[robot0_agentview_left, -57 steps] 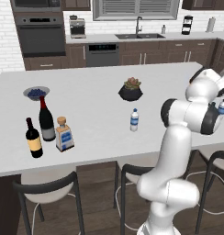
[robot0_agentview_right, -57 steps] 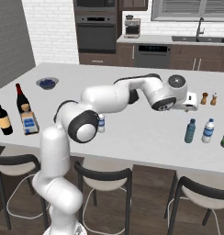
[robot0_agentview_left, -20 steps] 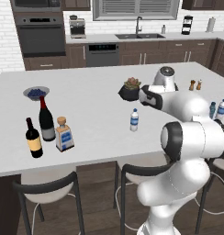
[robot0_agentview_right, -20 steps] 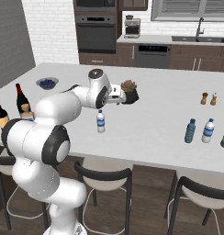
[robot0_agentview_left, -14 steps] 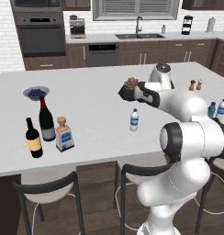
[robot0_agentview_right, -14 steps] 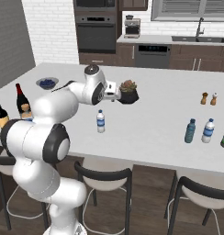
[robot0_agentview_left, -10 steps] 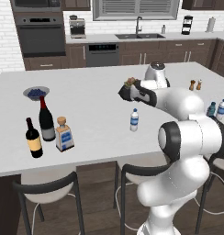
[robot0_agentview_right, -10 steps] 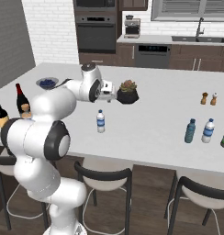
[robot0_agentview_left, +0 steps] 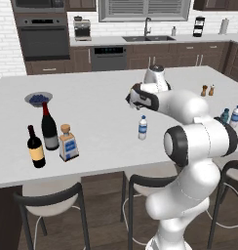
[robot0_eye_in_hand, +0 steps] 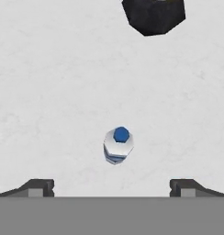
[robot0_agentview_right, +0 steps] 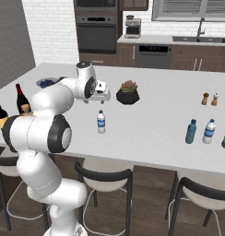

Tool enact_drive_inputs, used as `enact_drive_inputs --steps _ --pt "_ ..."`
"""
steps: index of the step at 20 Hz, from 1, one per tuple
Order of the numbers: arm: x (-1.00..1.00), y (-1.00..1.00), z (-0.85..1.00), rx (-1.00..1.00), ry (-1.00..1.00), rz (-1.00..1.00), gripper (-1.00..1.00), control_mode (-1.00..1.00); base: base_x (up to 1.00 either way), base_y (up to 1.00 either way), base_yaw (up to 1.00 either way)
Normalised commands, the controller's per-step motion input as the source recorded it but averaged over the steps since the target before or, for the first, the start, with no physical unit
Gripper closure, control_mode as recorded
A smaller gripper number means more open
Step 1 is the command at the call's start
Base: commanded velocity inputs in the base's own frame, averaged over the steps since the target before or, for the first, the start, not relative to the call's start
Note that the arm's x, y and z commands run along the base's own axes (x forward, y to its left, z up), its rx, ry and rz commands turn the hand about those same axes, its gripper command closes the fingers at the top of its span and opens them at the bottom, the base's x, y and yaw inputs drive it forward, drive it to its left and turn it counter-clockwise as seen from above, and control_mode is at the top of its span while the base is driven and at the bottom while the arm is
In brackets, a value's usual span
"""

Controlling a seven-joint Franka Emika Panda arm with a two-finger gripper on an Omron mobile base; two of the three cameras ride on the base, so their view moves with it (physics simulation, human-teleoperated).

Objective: Move the plastic bottles in the middle to the plastics group, and the glass bottles in the middle to the glass group.

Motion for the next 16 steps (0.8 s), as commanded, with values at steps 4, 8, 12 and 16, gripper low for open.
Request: enact_drive_inputs --steps 4,8,12,16 --pt "0.09 0.00 -0.59 0.03 -0.09 -0.03 -1.00 -1.00 0.00 0.00 0.00" --pt "0.24 0.00 -0.33 0.00 0.00 -0.03 -1.00 -1.00 0.00 0.00 0.00" --pt "0.30 0.00 -0.15 0.00 0.00 -0.03 -1.00 -1.00 0.00 0.00 0.00" --pt "0.48 0.00 -0.12 0.00 0.00 0.00 -1.00 -1.00 0.00 0.00 0.00"
